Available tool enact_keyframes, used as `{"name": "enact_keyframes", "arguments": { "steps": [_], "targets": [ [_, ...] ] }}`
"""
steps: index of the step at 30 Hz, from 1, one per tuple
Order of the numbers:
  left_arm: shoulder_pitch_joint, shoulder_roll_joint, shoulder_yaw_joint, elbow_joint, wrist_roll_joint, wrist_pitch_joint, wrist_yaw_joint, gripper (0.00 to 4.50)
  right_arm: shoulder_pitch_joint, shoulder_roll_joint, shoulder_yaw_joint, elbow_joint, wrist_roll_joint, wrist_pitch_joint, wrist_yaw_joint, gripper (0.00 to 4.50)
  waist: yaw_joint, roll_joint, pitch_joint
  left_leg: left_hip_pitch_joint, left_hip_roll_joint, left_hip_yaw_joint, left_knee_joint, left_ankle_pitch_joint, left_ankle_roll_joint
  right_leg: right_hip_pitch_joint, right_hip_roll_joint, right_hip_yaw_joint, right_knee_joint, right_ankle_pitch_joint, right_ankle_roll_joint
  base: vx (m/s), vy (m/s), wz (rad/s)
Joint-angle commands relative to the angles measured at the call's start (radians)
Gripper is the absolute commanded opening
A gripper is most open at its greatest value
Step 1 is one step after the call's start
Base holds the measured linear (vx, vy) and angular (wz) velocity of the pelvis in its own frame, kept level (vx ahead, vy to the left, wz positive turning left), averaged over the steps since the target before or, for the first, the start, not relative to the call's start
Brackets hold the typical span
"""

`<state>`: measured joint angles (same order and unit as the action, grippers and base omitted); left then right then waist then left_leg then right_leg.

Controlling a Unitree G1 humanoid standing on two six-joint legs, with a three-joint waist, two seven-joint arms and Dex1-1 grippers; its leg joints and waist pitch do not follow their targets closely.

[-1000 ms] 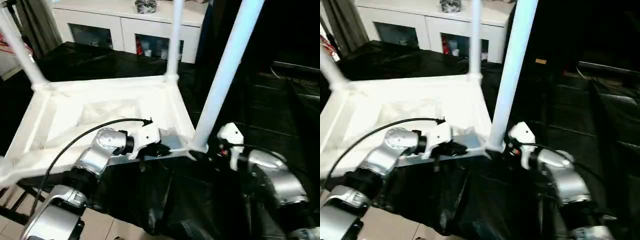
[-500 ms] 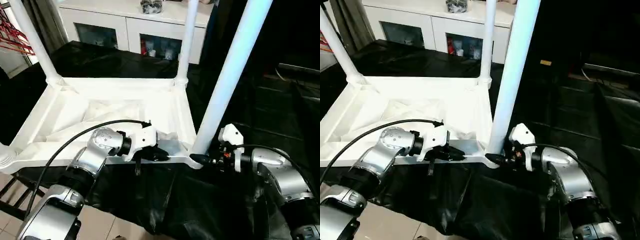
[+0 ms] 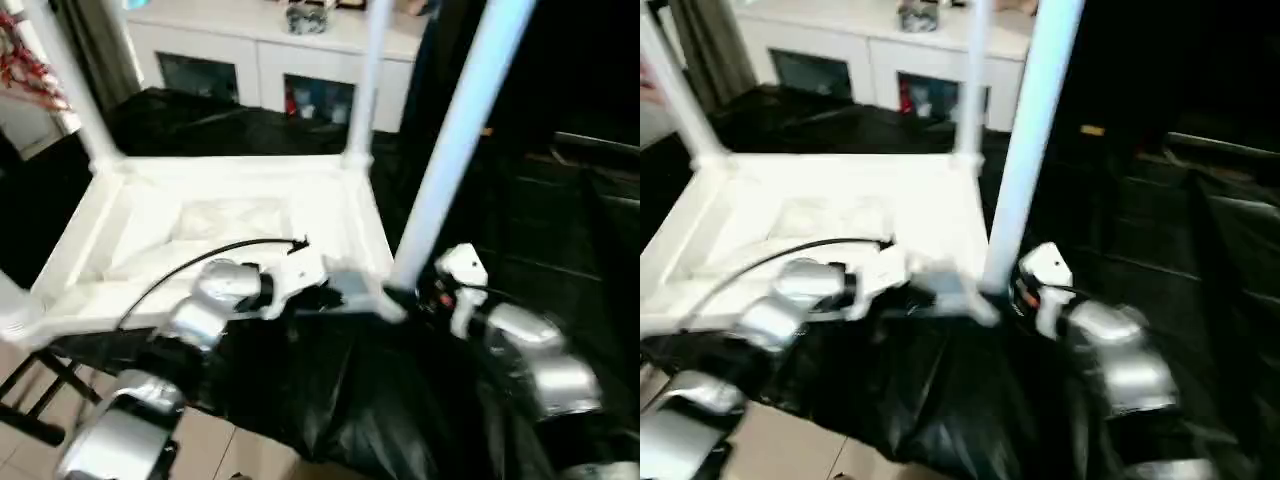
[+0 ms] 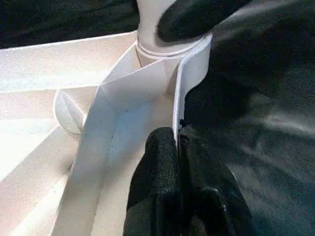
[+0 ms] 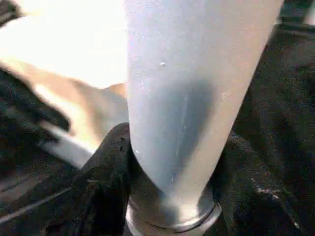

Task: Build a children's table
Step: Rotate leg to tighten

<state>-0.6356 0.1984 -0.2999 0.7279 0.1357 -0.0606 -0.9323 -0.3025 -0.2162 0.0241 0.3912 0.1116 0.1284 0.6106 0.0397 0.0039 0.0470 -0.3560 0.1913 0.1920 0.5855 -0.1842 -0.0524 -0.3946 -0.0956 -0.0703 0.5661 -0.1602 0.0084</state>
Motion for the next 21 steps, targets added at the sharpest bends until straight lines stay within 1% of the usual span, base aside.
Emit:
{"name": "enact_keyframes", "arguments": {
  "steps": [1,2,3,4,5,6,7,8,9,10,11,12,13,14,15,16,17,18,19,20,21],
  "targets": [
    [-0.039,-0.1,-0.008,0.044,0.014,0.049,0.149,0.0,0.009,0.119,0.071,0.053,-0.034,0.046,-0.105,1.99,-0.022,0.011,-0.032,0.05,0.026,-0.039,-0.071,-0.574,-0.034,-0.007,-0.048,-0.011,-0.139,-0.766,-0.042,-0.075,0.023,-0.03],
    [-0.048,-0.123,-0.006,0.056,0.017,0.056,0.181,0.0,-0.002,0.153,0.068,0.064,-0.046,0.051,-0.158,1.99,-0.037,0.024,-0.023,0.062,0.031,-0.051,-0.08,-0.658,-0.039,0.001,-0.034,-0.049,-0.158,-0.744,-0.024,-0.075,0.023,-0.03],
    [-0.056,-0.136,-0.006,0.063,0.019,0.058,0.198,0.0,-0.014,0.175,0.066,0.076,-0.054,0.053,-0.194,1.99,-0.048,0.028,-0.021,0.058,0.037,-0.059,-0.09,-0.702,-0.042,0.018,-0.031,-0.068,-0.156,-0.701,-0.02,-0.059,0.05,-0.09],
    [-0.067,-0.15,-0.007,0.075,0.025,0.053,0.213,0.0,-0.037,0.199,0.066,0.1,-0.067,0.049,-0.23,1.99,-0.04,0.047,-0.021,0.0,0.071,-0.08,-0.151,-0.803,-0.051,0.093,-0.027,-0.058,-0.059,-0.534,-0.04,-0.091,0.065,-0.11],
    [-0.071,-0.154,-0.007,0.079,0.028,0.051,0.217,0.0,-0.043,0.205,0.067,0.106,-0.071,0.046,-0.235,1.99,0.008,0.062,-0.022,-0.071,0.077,-0.035,-0.229,-0.95,-0.091,0.137,0.003,-0.061,0.102,-0.23,-0.087,-0.091,0.065,-0.11],
    [-0.076,-0.158,-0.007,0.084,0.03,0.046,0.22,0.0,-0.052,0.212,0.072,0.114,-0.076,0.037,-0.235,1.99,0.028,0.058,-0.02,-0.043,0.078,-0.009,-0.243,-0.936,-0.067,0.096,0.015,-0.037,0.118,-0.185,-0.079,-0.084,0.014,0.13],
    [-0.08,-0.161,-0.006,0.089,0.032,0.043,0.222,0.0,-0.059,0.216,0.077,0.12,-0.08,0.03,-0.232,1.99,0.004,-0.027,-0.043,0.057,0.034,-0.024,-0.119,-0.7,-0.061,0.026,-0.052,0.044,0.004,-0.593,-0.033,0.036,-0.081,0.16],
    [-0.084,-0.161,-0.005,0.095,0.034,0.036,0.222,0.0,-0.062,0.217,0.079,0.12,-0.081,0.017,-0.234,1.99,0.003,-0.04,-0.033,0.09,-0.012,-0.036,0.067,-0.372,-0.016,-0.042,-0.158,0.053,-0.151,-1.058,-0.049,0.044,-0.07,-0.11],
    [-0.086,-0.157,-0.006,0.098,0.036,0.028,0.217,0.0,-0.061,0.22,0.069,0.116,-0.066,0.014,-0.227,1.99,0.013,-0.034,-0.04,0.019,-0.003,-0.057,0.044,-0.206,0.017,0.028,-0.174,0.077,-0.127,-1.022,-0.053,0.06,-0.055,-0.27],
    [-0.086,-0.151,-0.009,0.099,0.039,0.017,0.21,0.0,-0.059,0.222,0.06,0.111,-0.053,0.014,-0.226,2.55,0.027,-0.004,-0.037,-0.044,0.019,-0.066,-0.051,-0.094,-0.01,0.08,-0.117,0.018,-0.087,-0.801,-0.069,0.065,0.042,-0.5],
    [-0.084,-0.143,-0.012,0.098,0.04,0.011,0.199,0.0,-0.055,0.217,0.054,0.108,-0.045,0.009,-0.22,2.55,0.016,0.016,-0.048,-0.044,0.036,-0.074,-0.086,-0.157,-0.028,0.076,-0.064,0.002,-0.047,-0.507,-0.089,0.069,0.051,-0.28],
    [-0.081,-0.135,-0.01,0.101,0.043,0.001,0.189,0.0,-0.045,0.208,0.043,0.098,-0.048,0.005,-0.213,2.68,0.013,0.024,-0.049,-0.033,0.04,-0.076,-0.092,-0.233,-0.032,0.066,-0.056,0.004,-0.038,-0.423,-0.107,0.069,0.051,-0.28],
    [-0.081,-0.134,-0.01,0.101,0.043,0.001,0.189,0.0,-0.045,0.207,0.042,0.098,-0.048,0.005,-0.213,2.7,0.012,0.028,-0.048,-0.009,0.039,-0.068,-0.092,-0.391,-0.037,0.046,-0.06,0.02,-0.043,-0.416,-0.142,0.0,0.0,0.0],
    [-0.079,-0.126,-0.009,0.106,0.044,-0.008,0.183,0.0,-0.033,0.191,0.035,0.081,-0.047,0.009,-0.199,2.78,0.011,0.027,-0.054,-0.002,0.039,-0.065,-0.088,-0.402,-0.035,0.045,-0.068,0.031,-0.044,-0.35,-0.184,0.0,0.0,0.0],
    [-0.079,-0.125,-0.009,0.106,0.044,-0.009,0.183,0.0,-0.032,0.19,0.035,0.081,-0.047,0.009,-0.198,2.89,0.011,0.025,-0.053,-0.007,0.038,-0.062,-0.092,-0.392,-0.027,0.049,-0.065,0.032,-0.045,-0.328,-0.19,0.0,0.0,0.0],
    [-0.08,-0.116,-0.009,0.112,0.046,-0.023,0.178,0.0,-0.017,0.162,0.028,0.055,-0.038,0.013,-0.169,3.12,0.01,0.017,-0.052,-0.015,0.037,-0.059,-0.093,-0.365,-0.011,0.056,-0.064,0.032,-0.043,-0.295,-0.192,0.0,0.0,0.0],
    [-0.08,-0.116,-0.009,0.112,0.046,-0.023,0.178,0.0,-0.017,0.162,0.028,0.055,-0.038,0.013,-0.169,3.12,0.012,0.017,-0.055,-0.015,0.036,-0.057,-0.092,-0.348,-0.001,0.06,-0.065,0.031,-0.042,-0.285,-0.191,0.0,0.0,0.0],
    [-0.081,-0.114,-0.007,0.114,0.046,-0.025,0.177,0.0,-0.012,0.148,0.025,0.042,-0.035,0.014,-0.156,3.16,0.014,0.016,-0.056,-0.013,0.038,-0.052,-0.089,-0.325,0.016,0.057,-0.067,0.034,-0.043,-0.266,-0.195,0.0,0.0,0.0],
    [-0.081,-0.111,-0.005,0.117,0.045,-0.029,0.174,0.0,-0.005,0.129,0.021,0.028,-0.032,0.014,-0.139,3.22,0.014,0.017,-0.058,-0.014,0.038,-0.05,-0.089,-0.297,0.026,0.06,-0.068,0.034,-0.042,-0.246,-0.201,0.0,0.0,0.0],
    [-0.08,-0.106,-0.003,0.119,0.044,-0.034,0.172,0.0,0.002,0.107,0.023,0.013,-0.033,0.018,-0.12,3.33,0.016,0.018,-0.059,-0.013,0.039,-0.049,-0.088,-0.285,0.031,0.061,-0.068,0.033,-0.042,-0.235,-0.203,0.0,0.0,0.0],
    [-0.08,-0.097,0.0,0.123,0.042,-0.042,0.166,0.0,0.016,0.065,0.025,-0.017,-0.027,0.029,-0.078,3.47,0.02,0.014,-0.059,-0.009,0.041,-0.044,-0.086,-0.267,0.043,0.058,-0.067,0.034,-0.043,-0.213,-0.209,0.0,0.0,0.0]
  ]
}}
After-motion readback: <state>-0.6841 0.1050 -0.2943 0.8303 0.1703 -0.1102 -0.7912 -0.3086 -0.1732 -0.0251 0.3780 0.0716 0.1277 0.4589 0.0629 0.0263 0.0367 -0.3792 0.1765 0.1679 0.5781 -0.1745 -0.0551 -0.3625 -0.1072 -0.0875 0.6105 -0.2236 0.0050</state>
